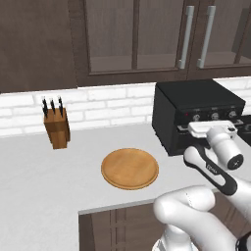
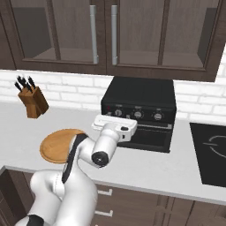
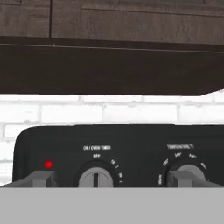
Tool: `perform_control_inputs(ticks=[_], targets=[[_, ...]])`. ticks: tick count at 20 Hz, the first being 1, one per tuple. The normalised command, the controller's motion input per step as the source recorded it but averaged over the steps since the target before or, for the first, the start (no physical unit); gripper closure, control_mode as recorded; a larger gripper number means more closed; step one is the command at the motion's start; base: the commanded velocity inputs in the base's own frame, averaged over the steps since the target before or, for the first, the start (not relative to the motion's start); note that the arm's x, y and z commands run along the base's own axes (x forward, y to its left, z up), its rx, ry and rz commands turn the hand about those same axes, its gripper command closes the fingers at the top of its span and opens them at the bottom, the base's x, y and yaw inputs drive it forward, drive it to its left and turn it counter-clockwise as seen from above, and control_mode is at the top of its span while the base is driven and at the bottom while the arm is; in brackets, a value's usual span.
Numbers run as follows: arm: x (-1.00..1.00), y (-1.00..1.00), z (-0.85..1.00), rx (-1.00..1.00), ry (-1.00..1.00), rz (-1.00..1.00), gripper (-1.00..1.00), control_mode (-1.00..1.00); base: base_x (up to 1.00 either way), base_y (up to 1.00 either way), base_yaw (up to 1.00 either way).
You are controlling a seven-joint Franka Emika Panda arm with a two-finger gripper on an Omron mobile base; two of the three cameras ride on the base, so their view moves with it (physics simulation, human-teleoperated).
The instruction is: Pick up the kebab skewer and baguette bread, and place them inside the toaster oven. Close the toaster oven door and start by setting the timer.
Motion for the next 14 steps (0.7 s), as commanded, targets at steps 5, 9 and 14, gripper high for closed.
perform_control_inputs(ticks=[5, 9, 14], targets=[[-0.07, 0.13, 0.0, 0.0, 0.02, 0.0, -1.0, -1.0, 0.0, 0.0, 0.0], [0.01, -0.01, 0.0, 0.0, 0.04, 0.0, -1.0, -1.0, 0.0, 0.0, 0.0], [-0.21, 0.09, 0.0, 0.0, 0.07, 0.0, -1.0, -1.0, 0.0, 0.0, 0.0]])
